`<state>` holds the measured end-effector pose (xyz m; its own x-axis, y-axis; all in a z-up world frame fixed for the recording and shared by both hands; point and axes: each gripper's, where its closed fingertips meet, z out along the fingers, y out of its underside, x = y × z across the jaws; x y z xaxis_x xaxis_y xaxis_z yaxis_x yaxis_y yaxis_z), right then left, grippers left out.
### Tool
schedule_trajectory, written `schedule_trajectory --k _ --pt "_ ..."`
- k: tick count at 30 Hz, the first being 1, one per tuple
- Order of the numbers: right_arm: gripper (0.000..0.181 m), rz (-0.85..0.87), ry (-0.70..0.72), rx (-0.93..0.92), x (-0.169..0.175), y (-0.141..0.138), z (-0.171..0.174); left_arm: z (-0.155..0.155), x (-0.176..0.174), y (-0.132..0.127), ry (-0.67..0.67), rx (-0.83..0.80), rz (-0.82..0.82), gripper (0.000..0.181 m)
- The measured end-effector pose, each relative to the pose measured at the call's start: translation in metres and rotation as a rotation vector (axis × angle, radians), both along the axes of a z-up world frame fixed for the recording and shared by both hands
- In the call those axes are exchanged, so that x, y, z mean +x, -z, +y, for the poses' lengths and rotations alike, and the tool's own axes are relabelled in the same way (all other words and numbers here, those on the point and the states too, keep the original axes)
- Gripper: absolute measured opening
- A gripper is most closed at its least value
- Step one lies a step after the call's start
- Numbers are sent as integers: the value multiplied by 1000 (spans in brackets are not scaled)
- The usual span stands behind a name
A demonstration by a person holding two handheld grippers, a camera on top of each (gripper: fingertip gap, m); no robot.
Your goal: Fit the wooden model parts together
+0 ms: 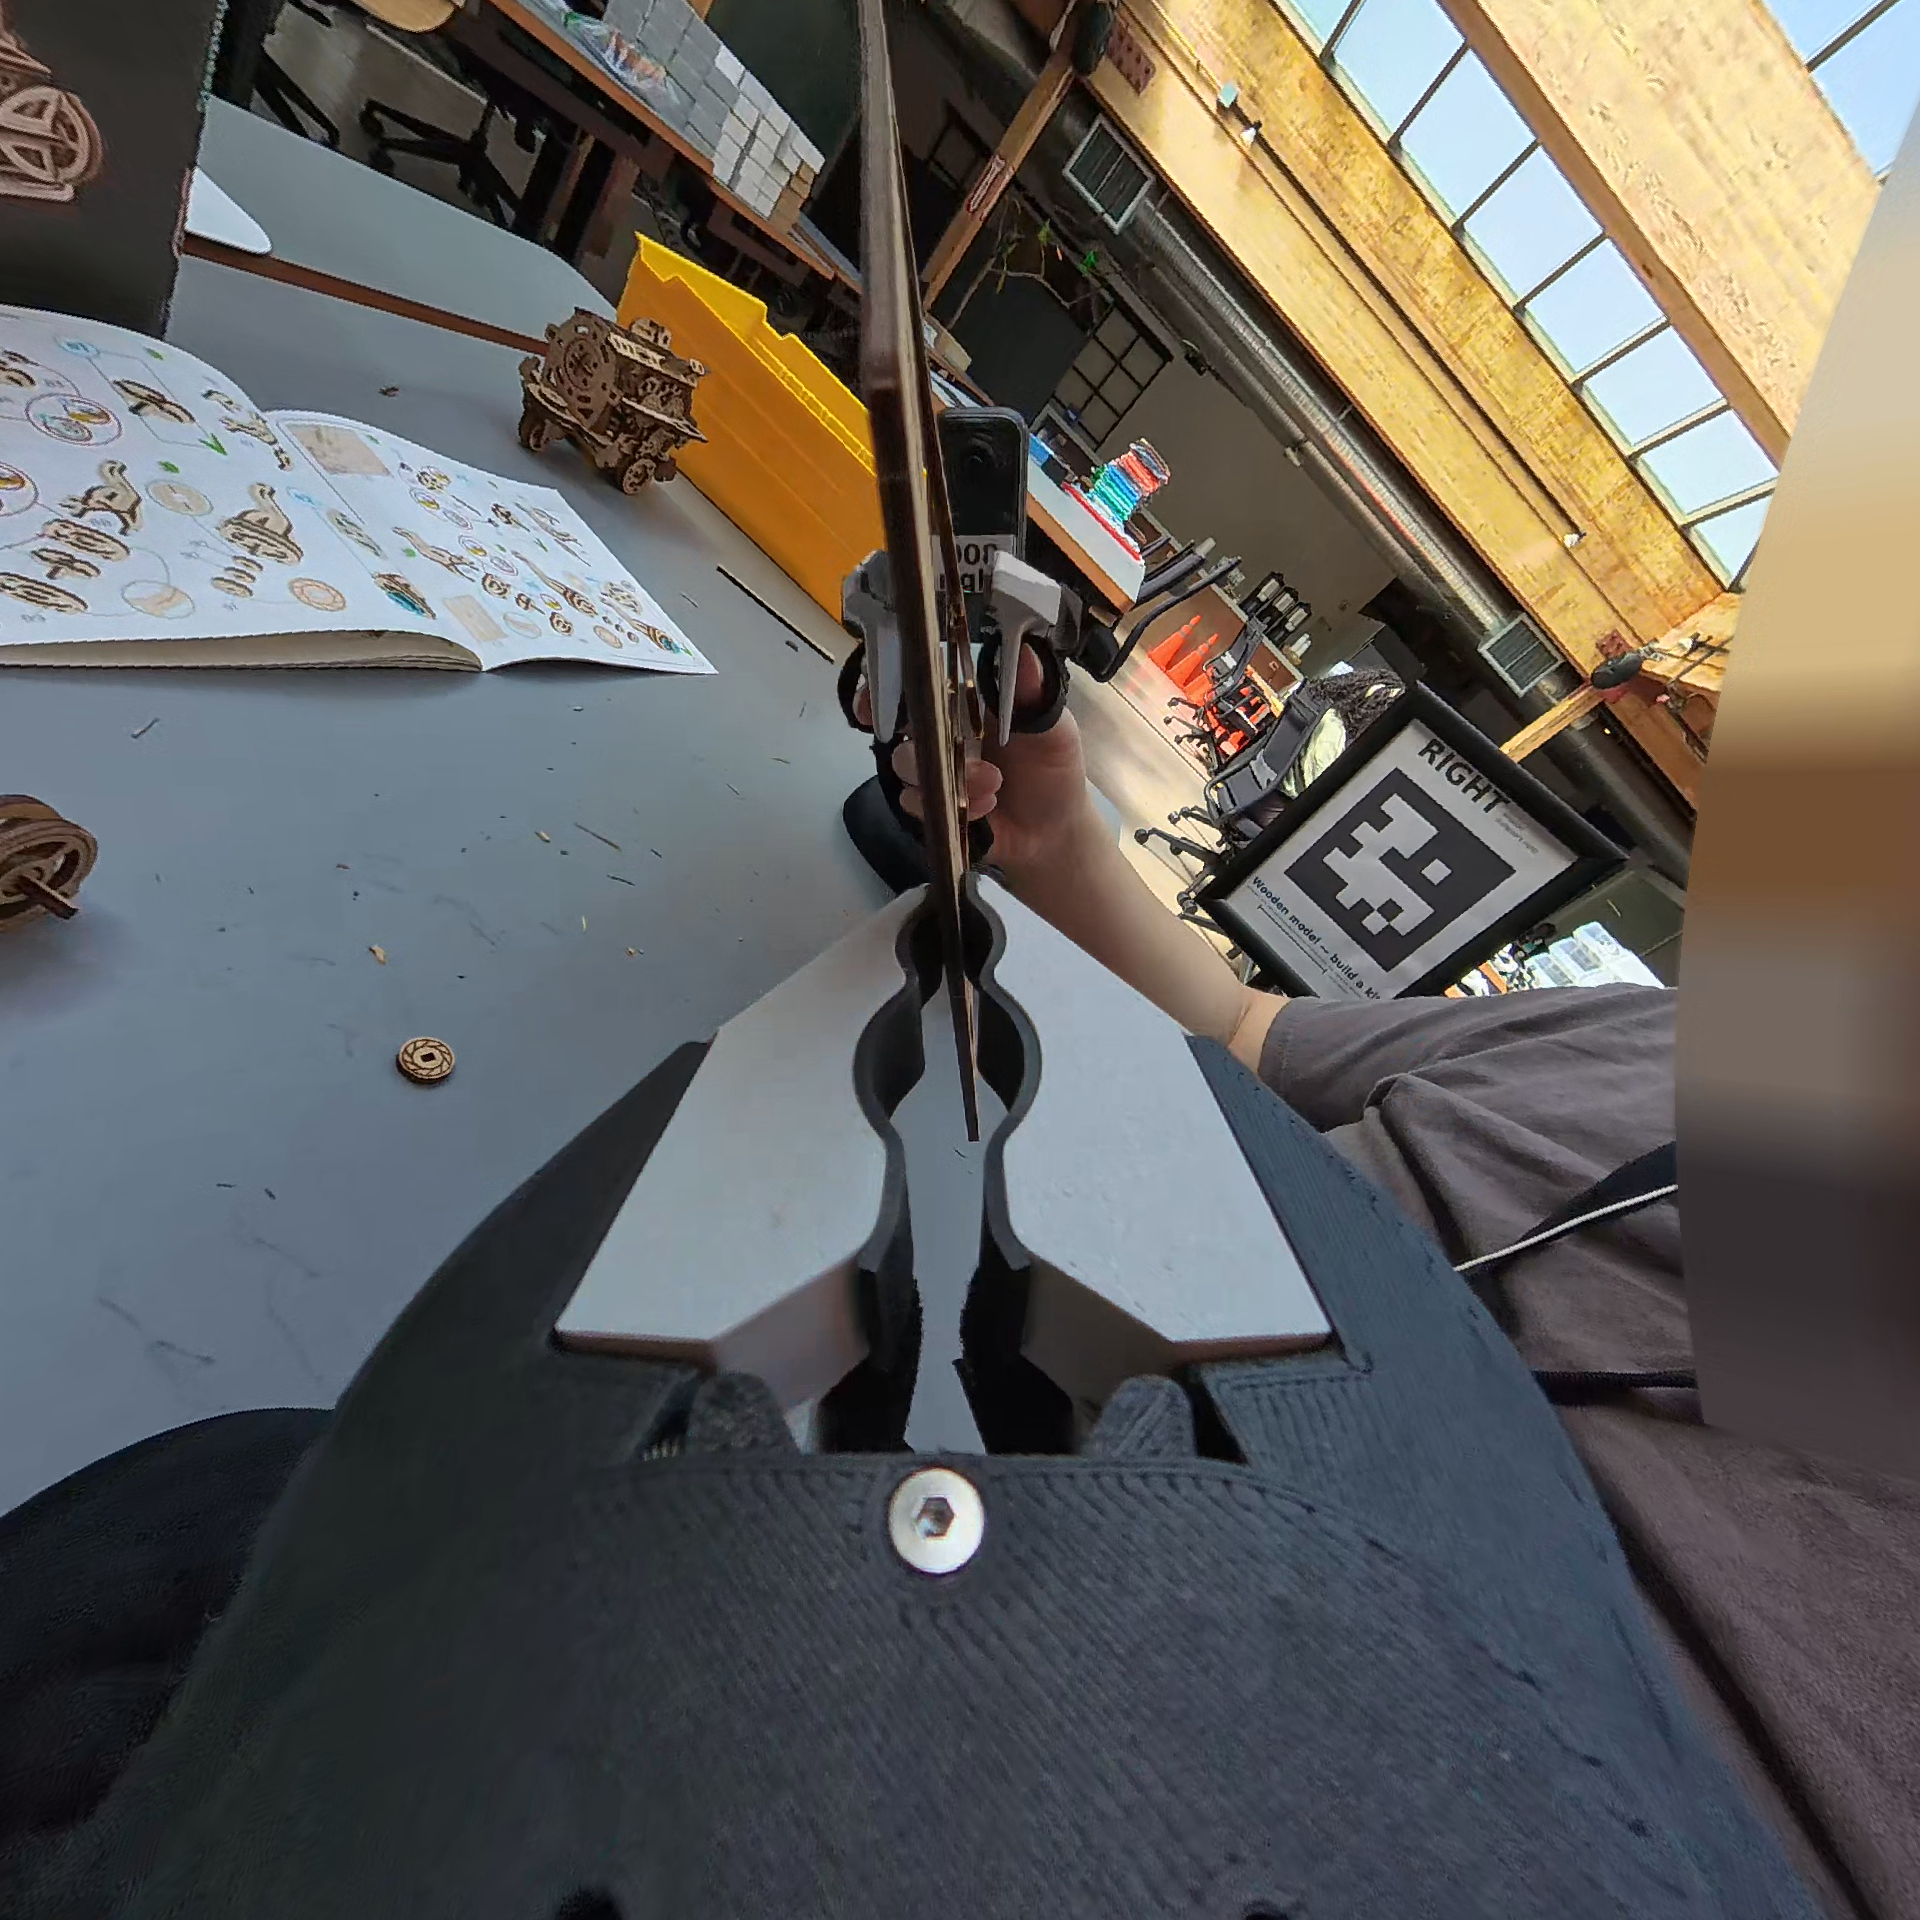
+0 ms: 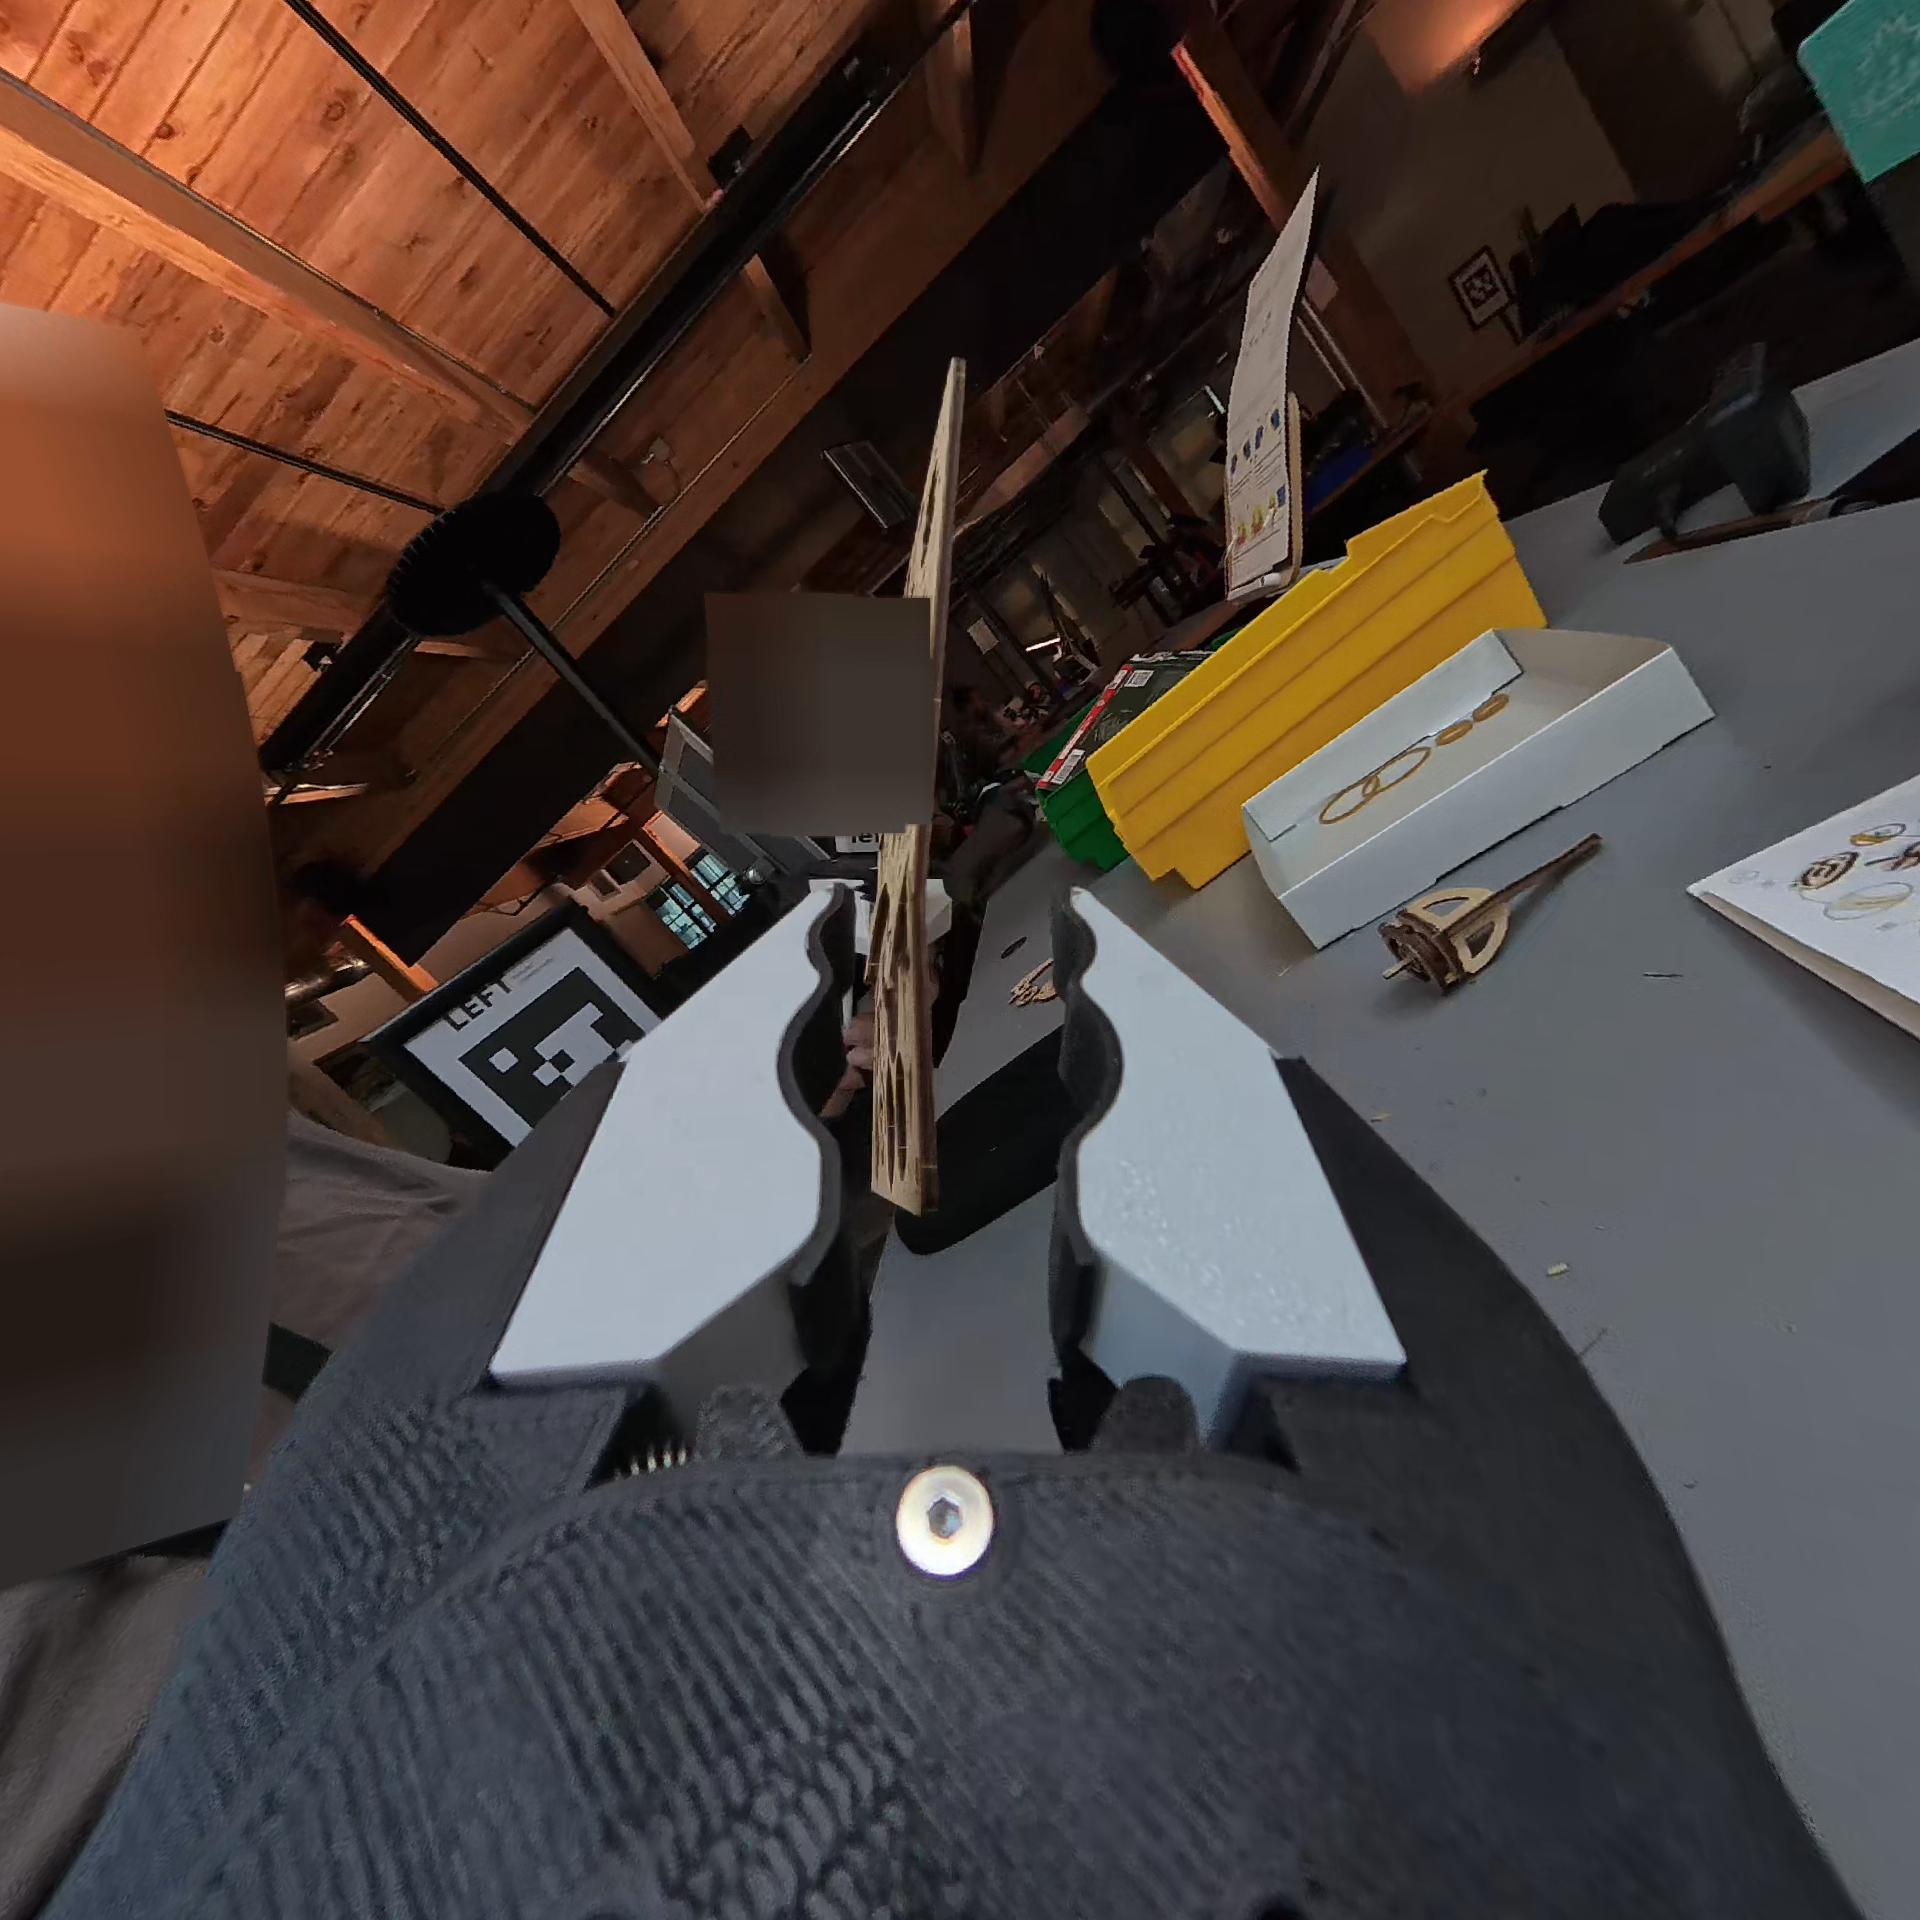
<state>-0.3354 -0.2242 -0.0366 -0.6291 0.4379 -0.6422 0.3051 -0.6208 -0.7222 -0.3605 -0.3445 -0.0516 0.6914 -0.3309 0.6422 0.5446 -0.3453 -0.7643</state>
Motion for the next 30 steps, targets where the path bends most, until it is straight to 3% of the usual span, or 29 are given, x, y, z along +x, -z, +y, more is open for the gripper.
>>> schedule_trajectory --k 7,21,30 --pt "3 3 -93 23 7 2 -14 -4 -3 2 0 -7 -24 1" --pt "1 -33 -148 147 10 17 -32 -5 -33 -11 -86 89 -128 0" --pt "14 -59 -150 100 7 17 -30 -8 -36 -5 -76 76 -143 0"
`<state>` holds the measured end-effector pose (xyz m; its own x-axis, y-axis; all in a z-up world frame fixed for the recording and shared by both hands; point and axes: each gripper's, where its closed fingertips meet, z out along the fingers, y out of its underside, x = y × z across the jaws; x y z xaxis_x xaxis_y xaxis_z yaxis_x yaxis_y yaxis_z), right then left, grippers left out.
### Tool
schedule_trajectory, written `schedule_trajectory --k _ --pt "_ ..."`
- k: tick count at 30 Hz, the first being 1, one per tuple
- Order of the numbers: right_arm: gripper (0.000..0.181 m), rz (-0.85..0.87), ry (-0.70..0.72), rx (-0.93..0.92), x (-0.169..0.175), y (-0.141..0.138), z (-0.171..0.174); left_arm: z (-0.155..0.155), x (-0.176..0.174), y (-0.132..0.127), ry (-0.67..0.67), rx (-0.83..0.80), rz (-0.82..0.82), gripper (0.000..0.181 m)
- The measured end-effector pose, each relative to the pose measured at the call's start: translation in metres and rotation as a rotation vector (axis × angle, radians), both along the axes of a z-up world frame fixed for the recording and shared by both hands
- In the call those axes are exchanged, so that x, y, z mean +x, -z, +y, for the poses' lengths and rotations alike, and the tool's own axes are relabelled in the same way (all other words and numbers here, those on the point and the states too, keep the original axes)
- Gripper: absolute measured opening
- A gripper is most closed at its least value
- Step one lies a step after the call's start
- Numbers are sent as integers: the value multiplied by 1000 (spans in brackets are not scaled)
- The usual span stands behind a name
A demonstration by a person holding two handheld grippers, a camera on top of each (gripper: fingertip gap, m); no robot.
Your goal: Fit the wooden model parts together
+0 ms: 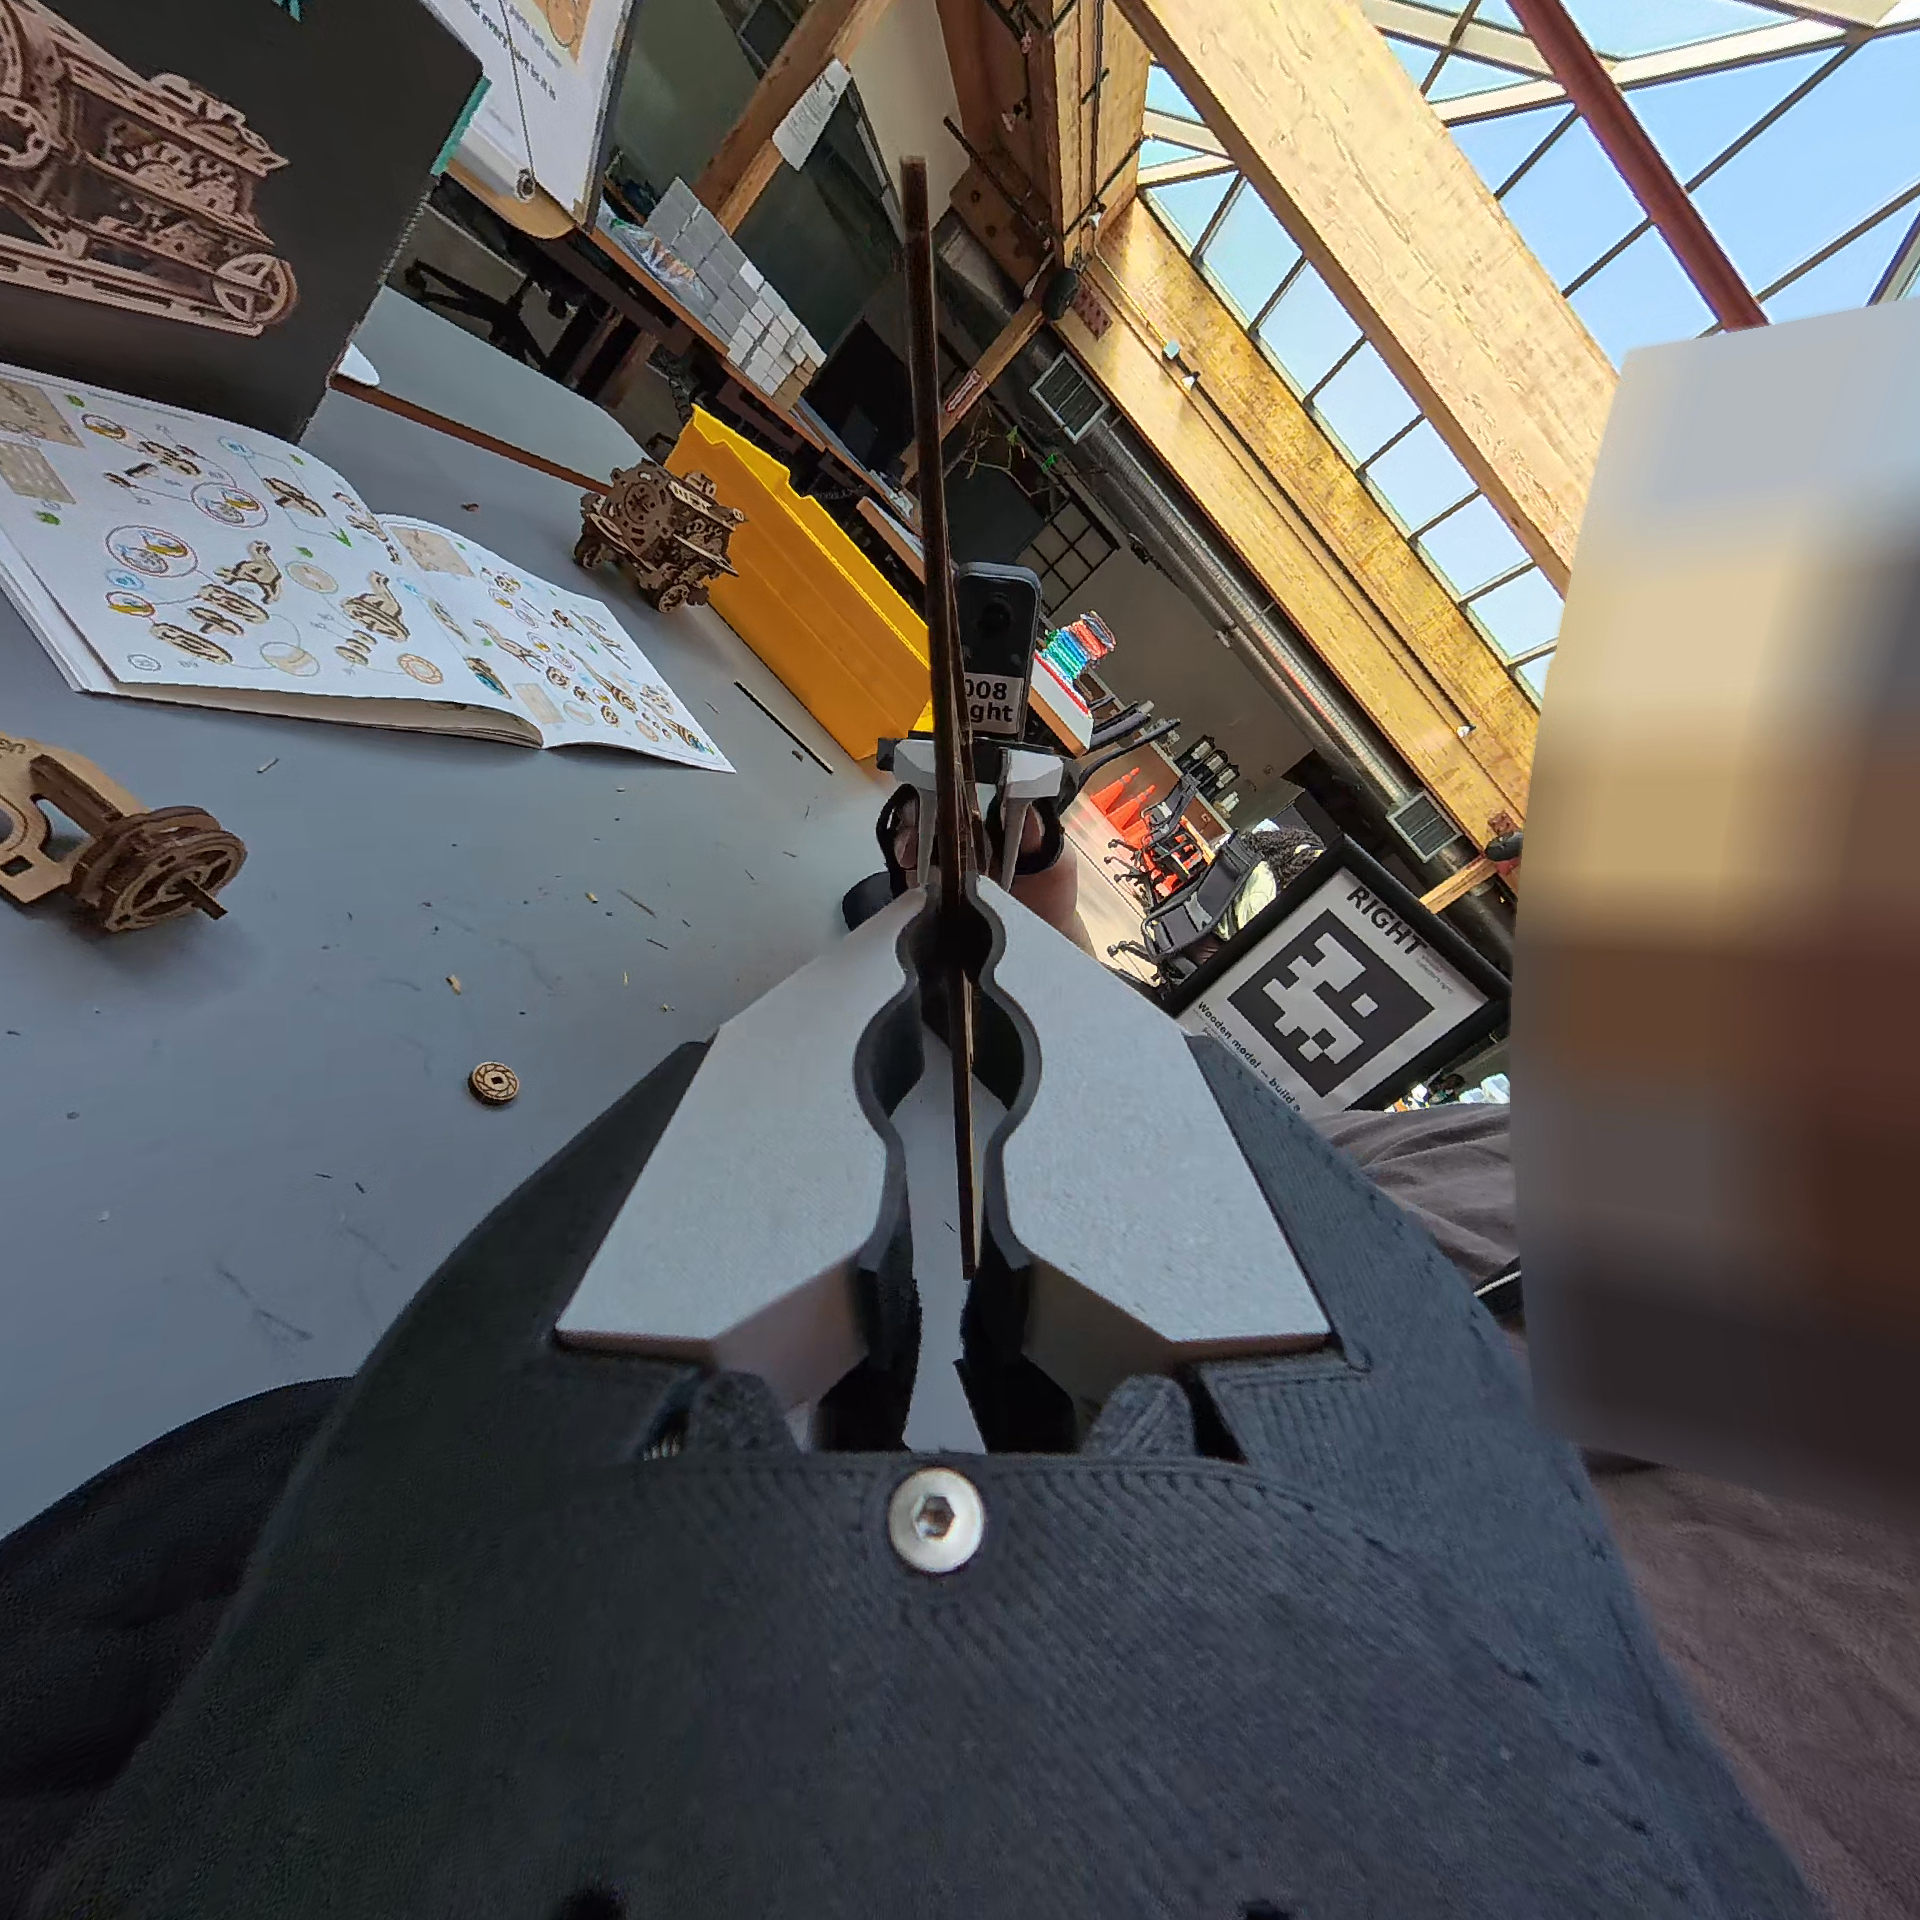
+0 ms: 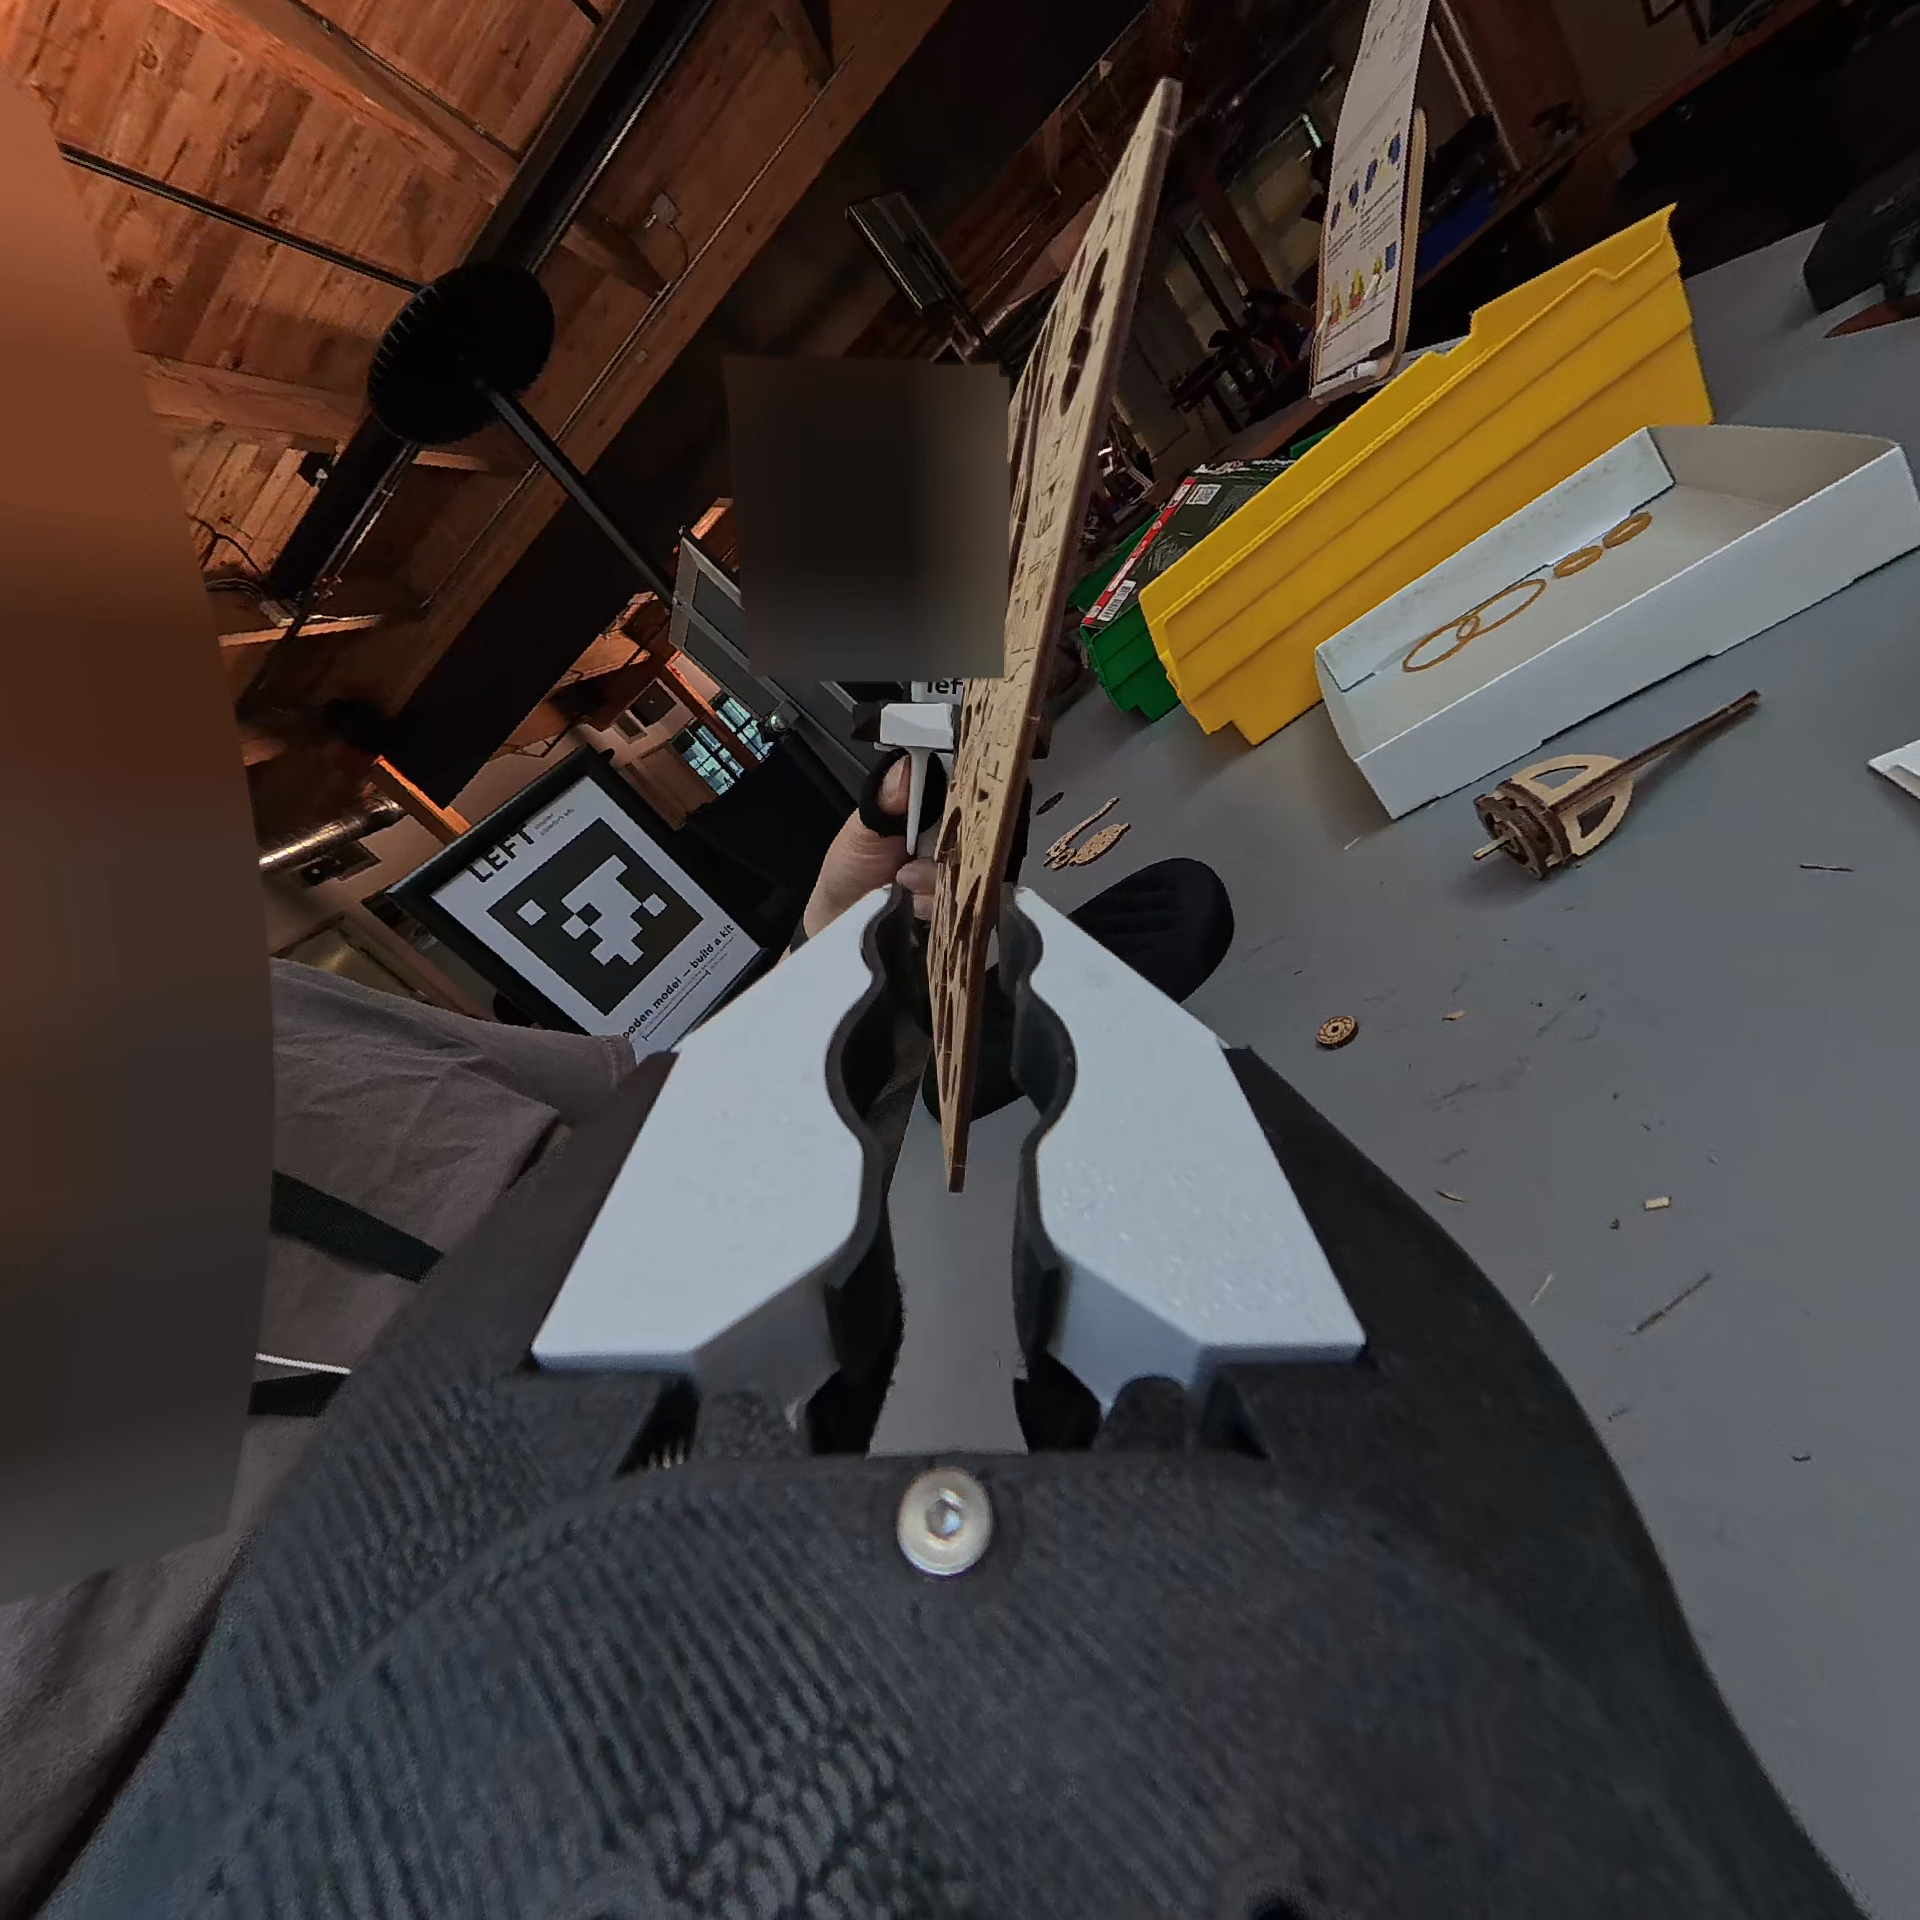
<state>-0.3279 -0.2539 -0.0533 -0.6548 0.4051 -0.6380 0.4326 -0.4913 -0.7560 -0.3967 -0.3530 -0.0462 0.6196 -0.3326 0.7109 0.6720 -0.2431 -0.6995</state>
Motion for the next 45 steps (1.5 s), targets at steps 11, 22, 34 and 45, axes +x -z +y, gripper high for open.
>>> schedule_trajectory --k 11,22,34,45 --pt "15 -41 19 -61 -3 2 8 -2 2 2 19 4 -37 0" --pt "21 -110 -89 42 1 21 -17 -4 -6 2 -8 8 -67 0" --pt "22 -130 -127 59 3 28 -25 -8 1 6 13 6 -61 0" --pt "22 -113 -155 52 7 24 -28 -9 1 8 11 -2 -54 0"
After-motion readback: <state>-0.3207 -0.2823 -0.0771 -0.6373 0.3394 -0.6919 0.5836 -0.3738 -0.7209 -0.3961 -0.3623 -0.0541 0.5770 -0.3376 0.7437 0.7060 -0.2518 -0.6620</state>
